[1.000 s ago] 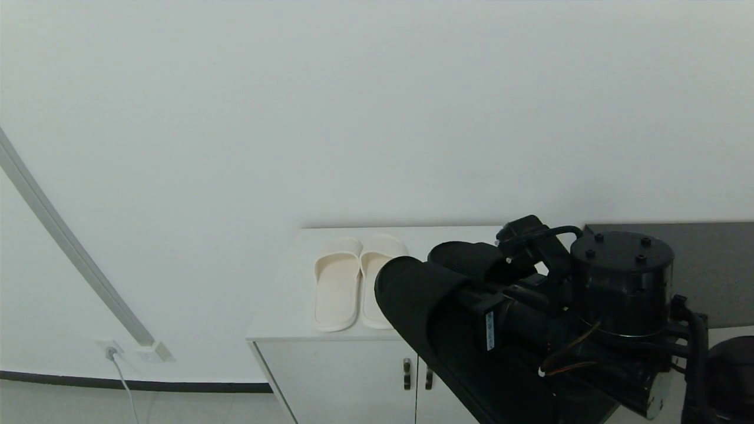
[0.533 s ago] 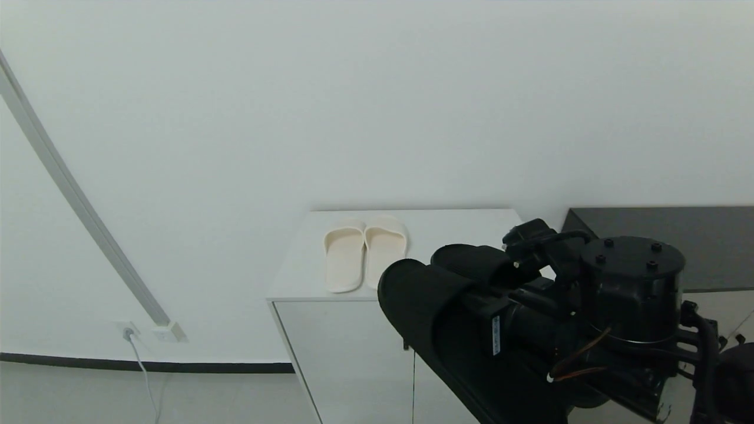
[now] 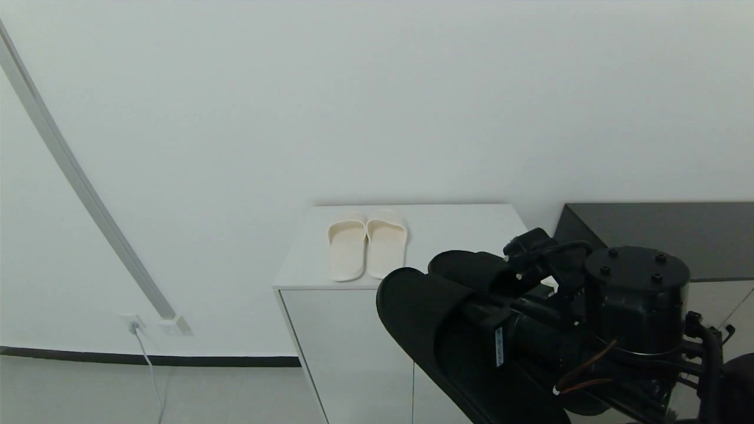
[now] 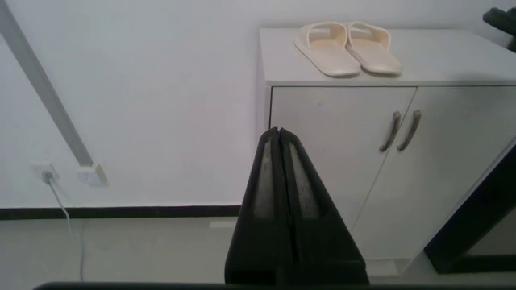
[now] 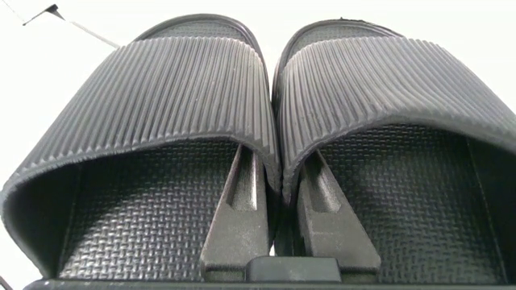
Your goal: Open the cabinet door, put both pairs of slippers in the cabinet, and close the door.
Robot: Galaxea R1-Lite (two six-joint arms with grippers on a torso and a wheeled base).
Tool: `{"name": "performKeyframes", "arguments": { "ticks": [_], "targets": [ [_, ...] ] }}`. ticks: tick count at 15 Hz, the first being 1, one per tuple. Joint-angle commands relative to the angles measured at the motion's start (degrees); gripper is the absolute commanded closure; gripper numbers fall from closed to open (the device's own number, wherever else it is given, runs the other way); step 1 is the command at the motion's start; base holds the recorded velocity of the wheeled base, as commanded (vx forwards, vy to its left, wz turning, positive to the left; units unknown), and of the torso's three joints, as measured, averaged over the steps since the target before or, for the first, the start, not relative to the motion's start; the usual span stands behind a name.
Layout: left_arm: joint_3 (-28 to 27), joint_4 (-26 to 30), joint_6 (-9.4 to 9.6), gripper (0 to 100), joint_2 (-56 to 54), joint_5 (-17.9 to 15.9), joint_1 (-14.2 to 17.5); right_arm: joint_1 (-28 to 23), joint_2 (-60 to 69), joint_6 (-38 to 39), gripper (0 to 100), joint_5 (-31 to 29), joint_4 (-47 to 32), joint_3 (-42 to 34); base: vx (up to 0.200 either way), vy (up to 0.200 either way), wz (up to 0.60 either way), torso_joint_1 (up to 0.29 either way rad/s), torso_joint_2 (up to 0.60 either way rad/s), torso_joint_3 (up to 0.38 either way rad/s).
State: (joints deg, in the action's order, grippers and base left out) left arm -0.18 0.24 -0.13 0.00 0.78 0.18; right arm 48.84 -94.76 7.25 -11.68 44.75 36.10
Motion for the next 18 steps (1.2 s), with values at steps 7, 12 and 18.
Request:
{"name": "performKeyframes", "arguments": {
  "ticks": [7,12,18],
  "targets": [
    [0.1,0.0,0.05,100,0.0,0.2,0.0,-0.2,-0.3,0.0,100,0.0,0.1,-0.5,0.000,0.000,0.00,0.000,0.00,0.000],
    [0.0,0.0,0.13,0,0.1,-0.1,0.0,-0.1,-0.3,0.0,100,0.0,0.1,-0.7,0.000,0.000,0.00,-0.141,0.32,0.174],
    [0.0,0.0,0.05,0,0.0,0.0,0.0,-0.1,-0.3,0.0,100,0.0,0.1,-1.1,0.000,0.000,0.00,-0.160,0.35,0.199]
  ]
}}
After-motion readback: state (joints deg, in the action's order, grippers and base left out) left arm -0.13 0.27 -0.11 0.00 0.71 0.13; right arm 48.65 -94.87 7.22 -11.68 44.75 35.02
